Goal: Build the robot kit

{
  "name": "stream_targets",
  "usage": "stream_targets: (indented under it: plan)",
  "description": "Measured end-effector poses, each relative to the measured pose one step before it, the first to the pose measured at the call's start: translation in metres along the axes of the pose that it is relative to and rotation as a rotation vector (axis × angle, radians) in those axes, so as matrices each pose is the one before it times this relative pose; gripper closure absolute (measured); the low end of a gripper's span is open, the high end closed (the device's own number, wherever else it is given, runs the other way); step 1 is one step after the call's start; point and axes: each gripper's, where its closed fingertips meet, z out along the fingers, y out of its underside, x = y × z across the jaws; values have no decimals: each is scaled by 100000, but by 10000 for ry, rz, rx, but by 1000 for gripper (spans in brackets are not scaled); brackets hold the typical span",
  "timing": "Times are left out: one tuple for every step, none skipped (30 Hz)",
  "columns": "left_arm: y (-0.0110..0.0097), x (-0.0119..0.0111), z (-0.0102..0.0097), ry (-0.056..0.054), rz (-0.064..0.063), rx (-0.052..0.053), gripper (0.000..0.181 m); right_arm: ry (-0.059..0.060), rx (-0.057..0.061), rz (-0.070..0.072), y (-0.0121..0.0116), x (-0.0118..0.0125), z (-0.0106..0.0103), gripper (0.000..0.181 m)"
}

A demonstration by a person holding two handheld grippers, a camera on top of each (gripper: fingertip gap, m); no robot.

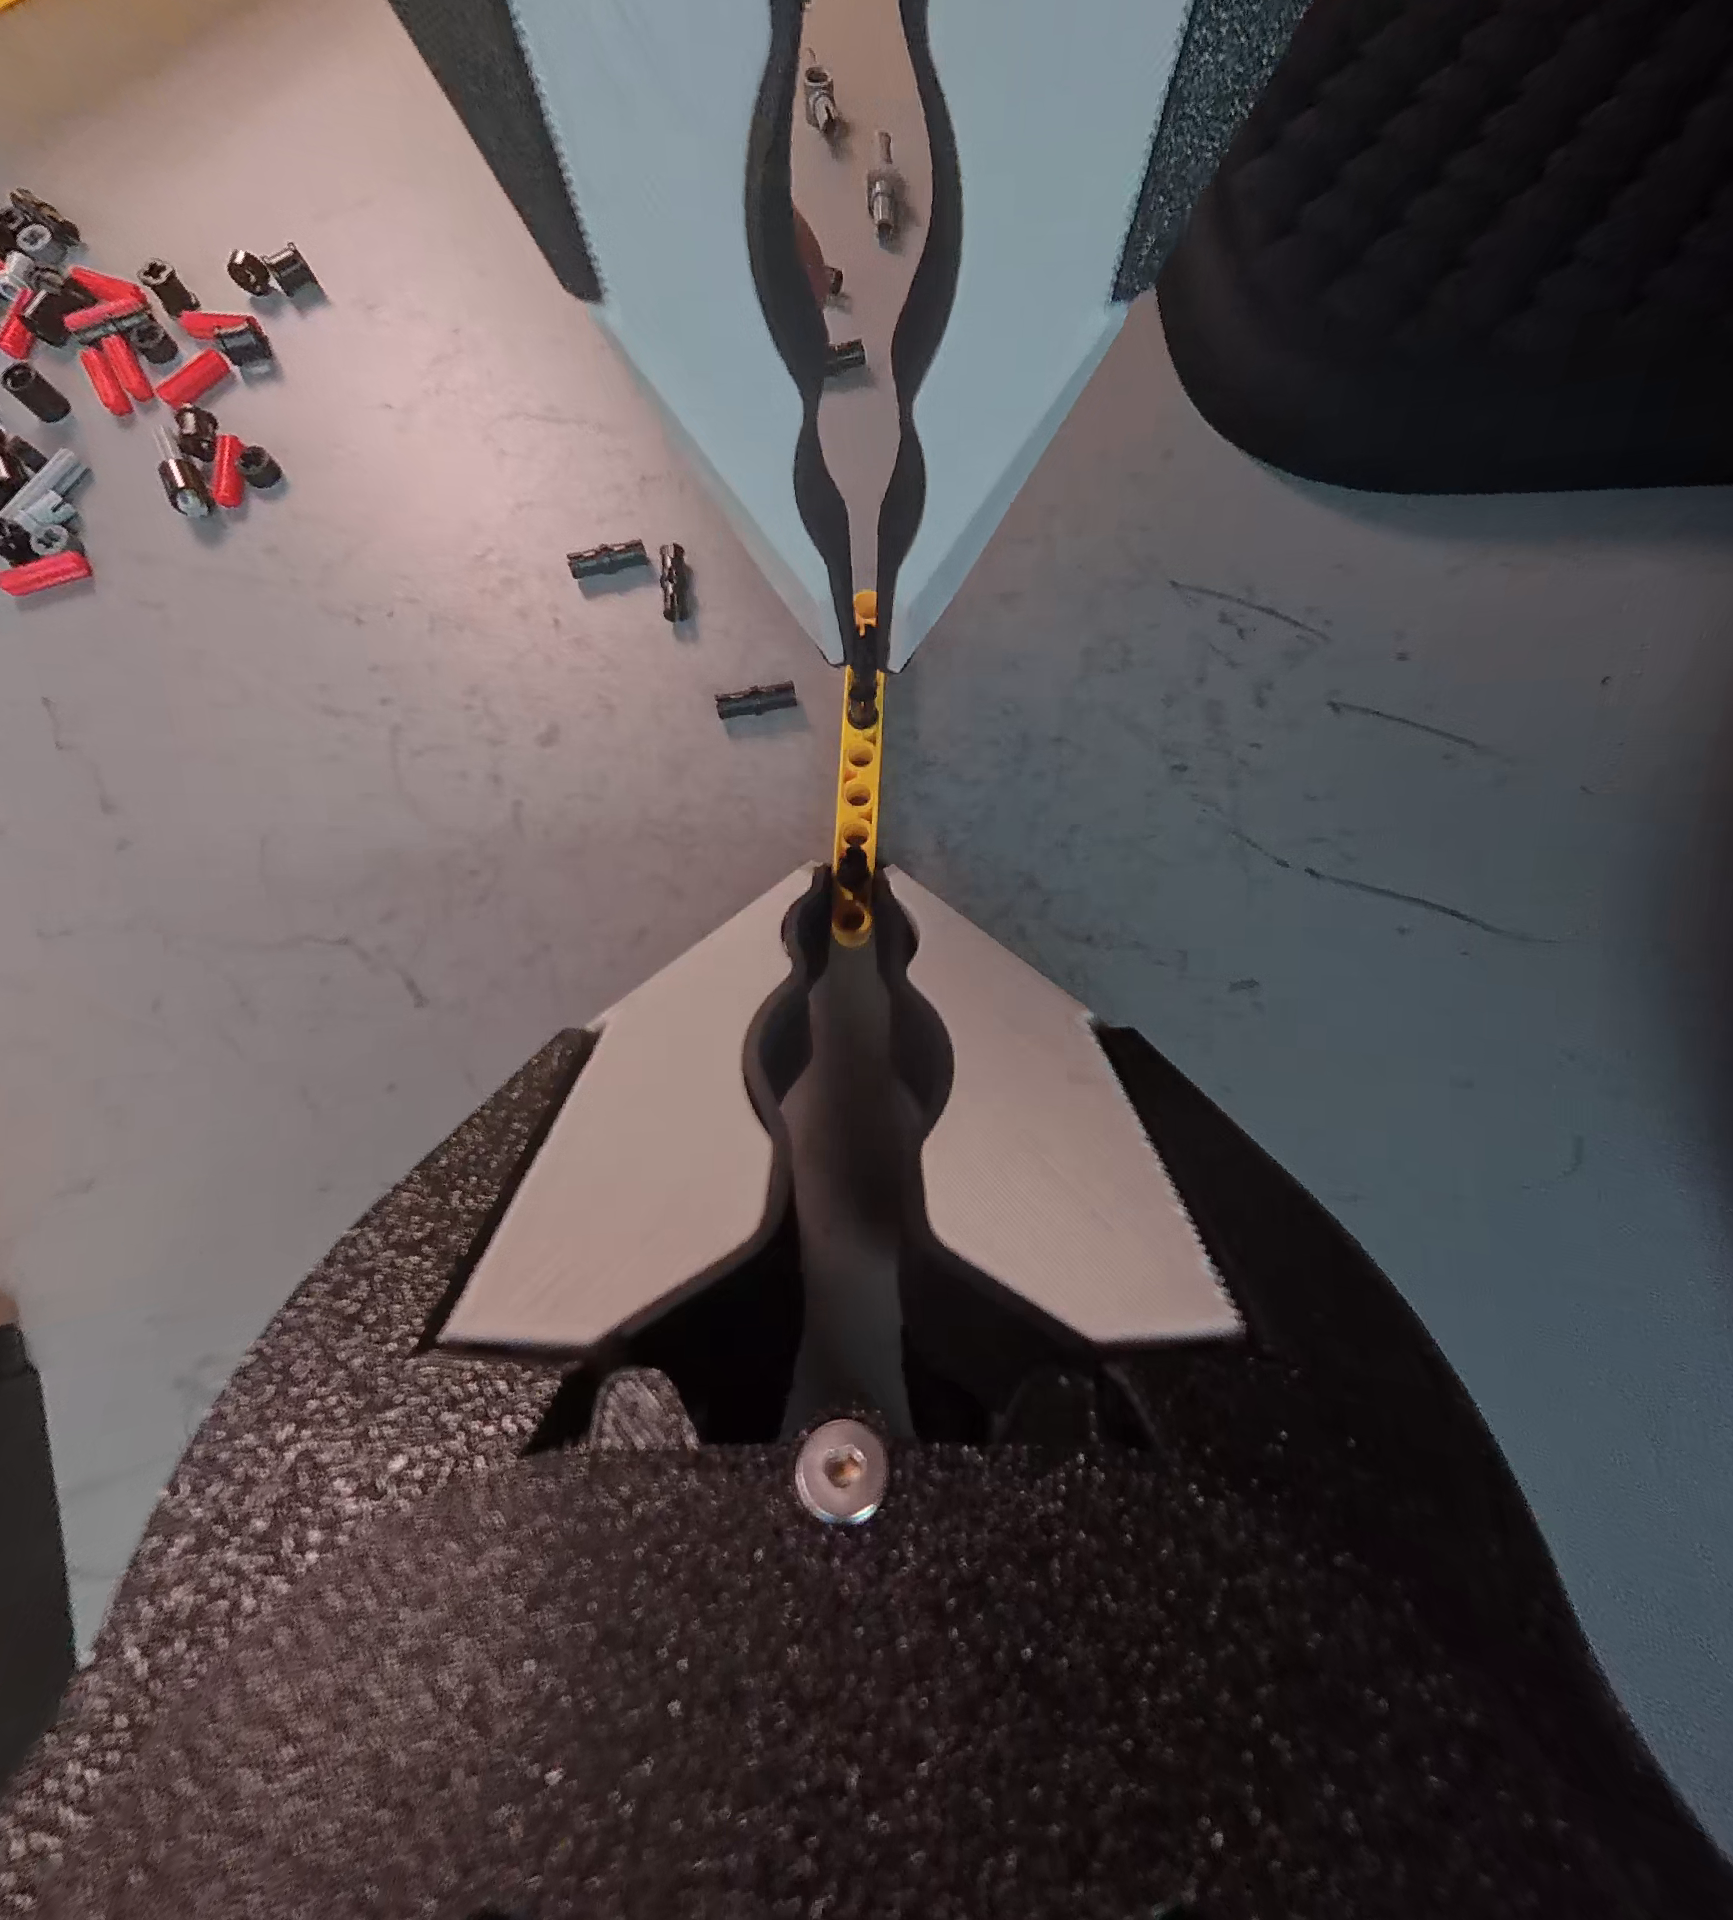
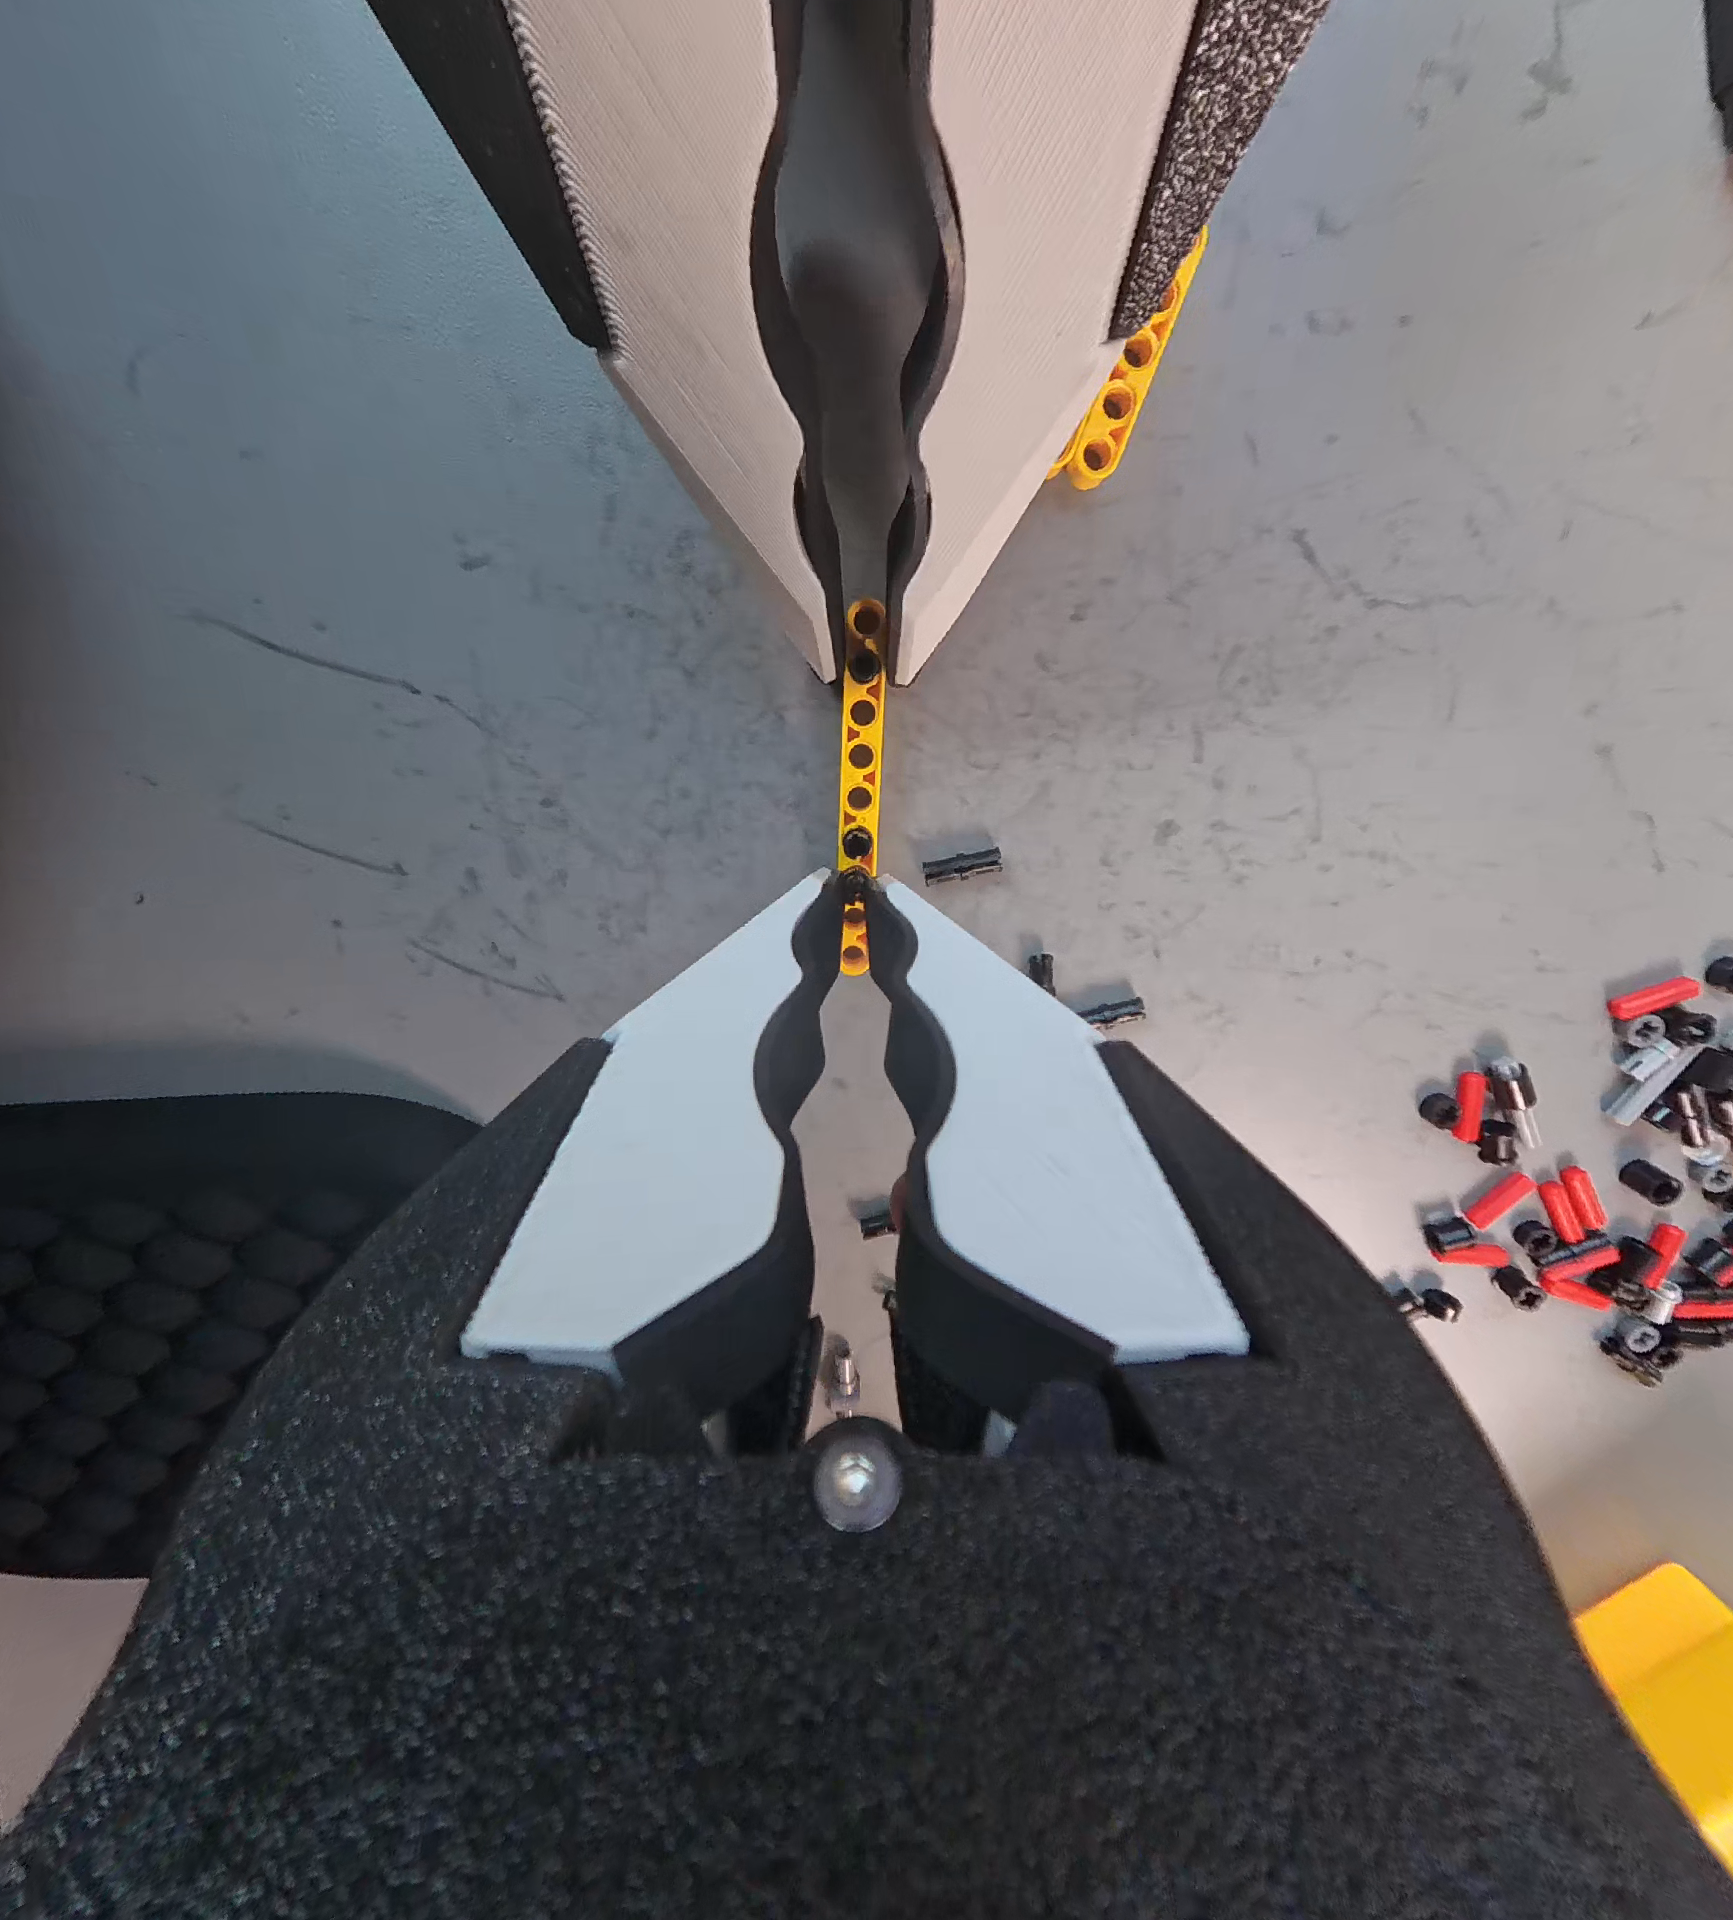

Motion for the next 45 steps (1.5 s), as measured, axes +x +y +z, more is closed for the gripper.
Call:
stream_targets:
  plan:
    - [14, 0, 1, 9, -13, -1, 175, -37, 76, 79, 57, -9, -4, 178]
    - [2, -8, -1, 1, -7, -1, 175, -17, 76, 63, 61, -2, -17, 178]
    - [1, 6, 0, -10, 12, -1, 175, 9, 60, 40, 14, 11, 2, 178]
    - [1, 15, 0, -3, 13, -1, 175, 32, -5, 0, -35, 14, -1, 179]
    - [-3, 5, 4, 15, -9, -1, 175, 44, -50, -72, -37, 13, 8, 178]
    - [6, 1, -7, 23, -24, 0, 175, 5, -49, -47, -40, -1, 19, 178]
    - [-11, -9, -3, 18, -22, 0, 175, -26, -42, -40, -6, -12, 0, 178]
    - [1, -6, -1, 0, -12, 0, 175, -40, -34, -14, 9, -19, -3, 178]
    - [-5, -12, 5, -16, -5, 0, 175, -43, -31, -11, 13, -4, 7, 178]
    - [10, -6, -11, -13, -16, 0, 175, -41, -33, -10, 6, 5, -2, 178]
    - [-1, 8, 1, -7, -6, 0, 175, -37, -8, -12, -24, 6, 3, 179]
    - [-1, 1, 1, -5, 8, 0, 175, -12, 2, -19, 6, 4, 9, 178]
    - [5, 4, -5, 0, 5, 0, 175, 39, 14, -41, 14, 6, -8, 178]
    - [0, 6, 0, 3, -2, 0, 175, 78, 16, -39, -1, 2, -3, 178]
    - [-6, 6, -7, 4, 0, -1, 174, 121, -6, -96, 17, -3, 4, 178]
    - [1, -2, 0, 3, 8, -1, 174, 100, -33, -70, -3, -11, -2, 178]
    - [1, -4, -1, 5, -4, 0, 175, 25, -30, -17, -2, -4, 0, 178]
    - [5, -3, -6, 7, -13, 0, 175, -19, -10, -2, -7, -5, -1, 178]
    - [-4, -16, 4, -2, -11, 0, 175, -25, -10, -5, -27, -3, 4, 178]
    - [-6, -7, -7, -11, -11, -1, 175, -13, -25, -12, 6, -4, 11, 178]
    - [5, -3, -6, -9, -22, 0, 175, 3, -31, -30, 18, -3, -5, 178]
    - [6, 12, -6, 2, -23, -1, 175, 13, -10, -2, -4, 12, 8, 178]
    - [8, 1, -7, 3, -6, -3, 175, 26, 9, 58, -8, 46, -4, 178]
    - [36, -40, -38, -17, -6, -1, 175, 177, 46, 103, -39, 233, 15, 178]
    - [52, -82, -57, -41, 8, 1, 175, 270, 78, -34, -41, 277, 16, 178]
    - [33, -21, -33, -19, 12, -3, 175, 61, 40, 87, -51, -39, 12, 178]
    - [16, 40, -16, 32, 17, -1, 175, -177, -76, -91, 149, -339, -36, 179]
    - [2, 57, 1, 66, 0, -4, 174, -207, -206, -5, 290, -309, 159, 178]
    - [-16, 19, 19, 18, 8, -2, 174, 62, -8, -65, -79, 46, 385, 178]
    - [12, 16, -10, -12, 34, -2, 174, -76, -54, 53, -138, 55, 84, 179]
    - [37, -37, -43, -37, 32, 4, 175, 68, 31, 48, -79, 230, 15, 179]
    - [26, -10, -30, -6, -15, 2, 175, -3, 55, 3, -25, 24, 16, 179]
    - [1, -2, -1, 7, -23, 0, 175, -6, -13, 18, 7, -7, 4, 178]
    - [-5, -4, 5, 3, -17, 0, 175, -22, -64, -3, 13, -4, 6, 178]
    - [-8, 4, 6, 5, -7, 2, 175, -75, -80, -2, 0, -1, 4, 178]
    - [0, -2, -1, -11, 72, 3, 175, -101, -85, 16, 0, -2, 12, 178]
    - [-3, -2, 3, -22, 100, 1, 175, -106, -86, 38, -6, -2, 10, 178]
    - [-2, -1, 1, 6, 13, 1, 175, -65, -41, 7, 5, 1, 13, 178]
    - [5, 7, -6, 15, -11, 0, 175, -30, 34, 59, -3, -4, 3, 178]
    - [8, -3, 6, 10, 3, 0, 174, -17, 77, 156, 3, -2, -13, 178]
    - [7, 6, -6, 8, -2, -1, 174, 41, 108, 69, -8, 2, 2, 178]
    - [1, 4, -1, 3, -1, -1, 174, 101, 131, -60, 10, 3, -26, 178]
    - [13, 18, 1, 9, 4, -1, 174, 65, 131, -53, -12, -46, -15, 177]
    - [0, 13, 0, 12, 6, 0, 174, 81, 141, 21, -31, 3, -41, 175]
    - [1, 6, 0, 4, 1, -1, 174, -47, 140, 82, -58, -126, -88, 166]
